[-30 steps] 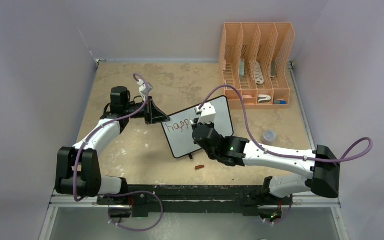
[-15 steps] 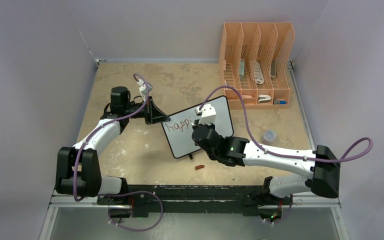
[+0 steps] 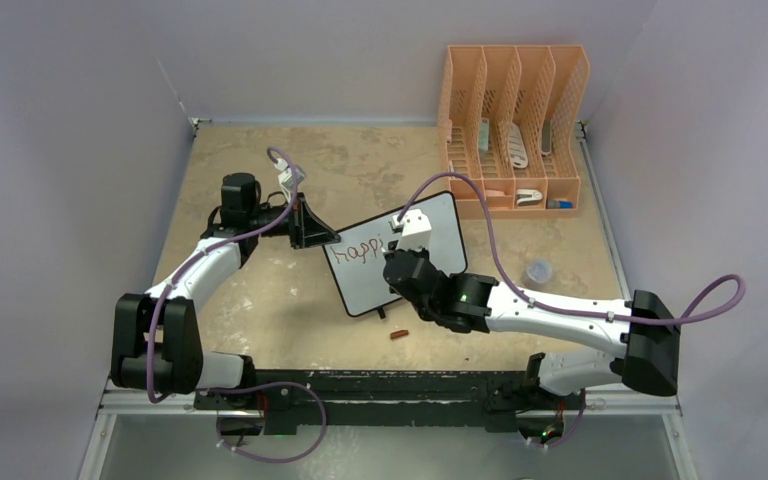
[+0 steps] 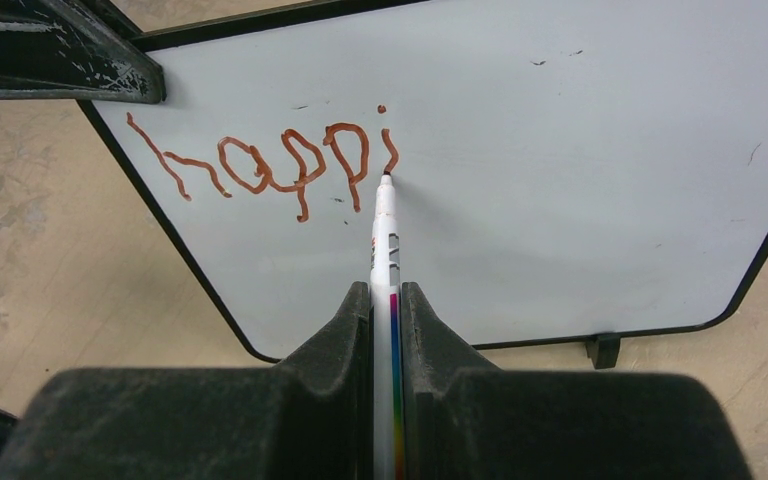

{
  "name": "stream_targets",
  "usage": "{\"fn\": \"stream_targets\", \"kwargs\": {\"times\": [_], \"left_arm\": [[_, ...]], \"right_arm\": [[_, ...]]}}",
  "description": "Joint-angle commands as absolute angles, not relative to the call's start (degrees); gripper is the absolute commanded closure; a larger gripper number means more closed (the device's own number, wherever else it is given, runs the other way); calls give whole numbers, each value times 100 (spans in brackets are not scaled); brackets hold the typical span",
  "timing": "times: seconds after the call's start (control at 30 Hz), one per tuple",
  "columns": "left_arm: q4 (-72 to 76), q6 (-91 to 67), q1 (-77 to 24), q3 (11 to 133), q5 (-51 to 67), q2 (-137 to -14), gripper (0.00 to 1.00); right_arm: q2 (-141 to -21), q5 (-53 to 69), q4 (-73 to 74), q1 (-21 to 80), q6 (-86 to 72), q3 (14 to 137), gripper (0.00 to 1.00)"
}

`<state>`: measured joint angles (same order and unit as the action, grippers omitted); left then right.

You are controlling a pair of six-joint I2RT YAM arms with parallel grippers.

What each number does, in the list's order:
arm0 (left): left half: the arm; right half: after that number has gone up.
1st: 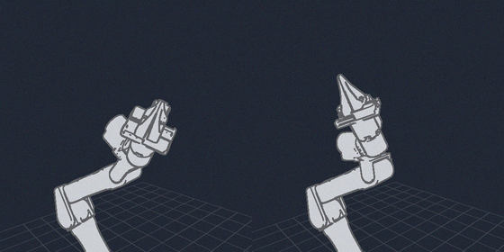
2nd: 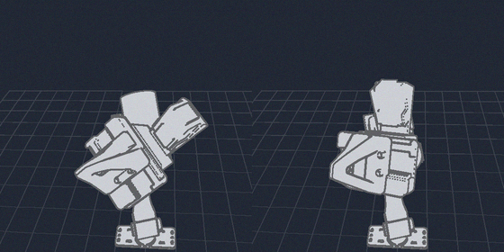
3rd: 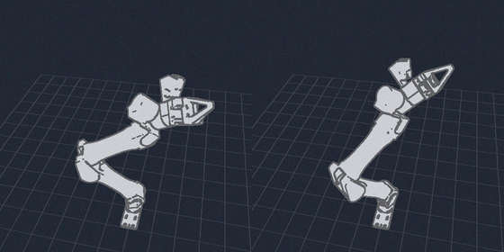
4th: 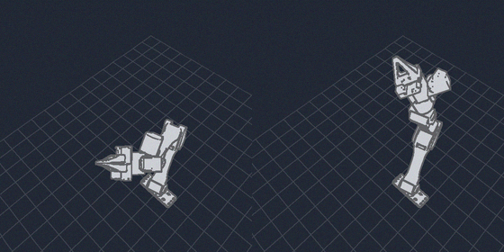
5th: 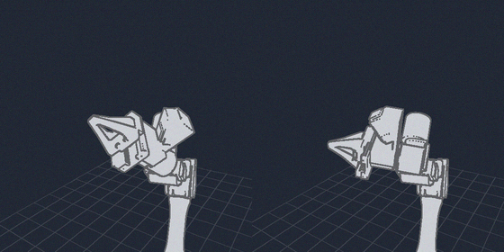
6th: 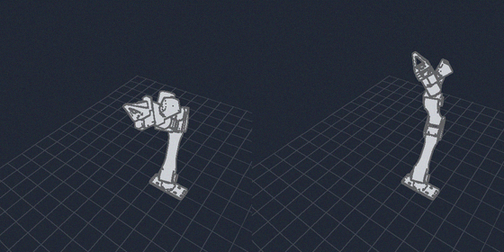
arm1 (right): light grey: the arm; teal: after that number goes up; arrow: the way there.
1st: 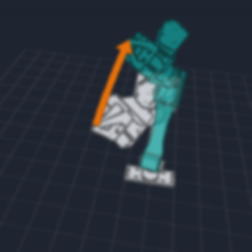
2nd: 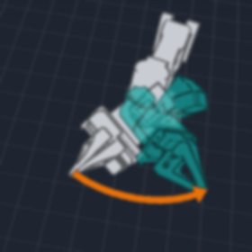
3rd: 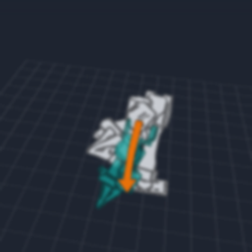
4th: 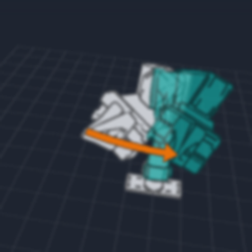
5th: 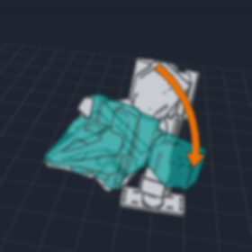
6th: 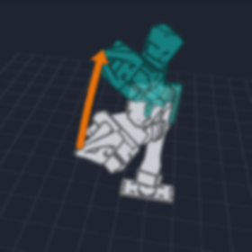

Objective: Write a sentence on the whiteboard

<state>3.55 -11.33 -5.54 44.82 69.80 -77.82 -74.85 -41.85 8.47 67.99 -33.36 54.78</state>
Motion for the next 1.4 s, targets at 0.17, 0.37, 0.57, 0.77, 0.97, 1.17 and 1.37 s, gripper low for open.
{"fn": "stream_targets", "kwargs": {"times": [0.17, 0.37, 0.57, 0.77, 0.97, 1.17, 1.37], "left_arm": [[140, -958, -677, 4535, 6970, -7893, 100], [132, -958, -677, 4532, 6970, -7888, 100], [130, -958, -677, 4532, 6968, -7884, 100], [132, -958, -677, 4528, 6974, -7887, 100], [132, -951, -677, 4534, 6977, -7892, 100], [132, -957, -677, 4528, 6989, -7892, 100], [123, -949, -677, 4533, 6993, -7884, 100]], "right_arm": [[-7072, -4402, 885, 6796, -3323, 5584, 100], [-6970, -4459, 727, 6794, -3213, 5472, 100], [-7095, -4526, 565, 6794, -3162, 5471, 100], [-7169, -4670, 483, 6786, -3129, 5484, 100], [-7265, -4702, 443, 6767, -3103, 5488, 100], [-7308, -4693, 404, 6745, -3095, 5476, 100], [-7356, -4713, 363, 6716, -3083, 5459, 100]]}}
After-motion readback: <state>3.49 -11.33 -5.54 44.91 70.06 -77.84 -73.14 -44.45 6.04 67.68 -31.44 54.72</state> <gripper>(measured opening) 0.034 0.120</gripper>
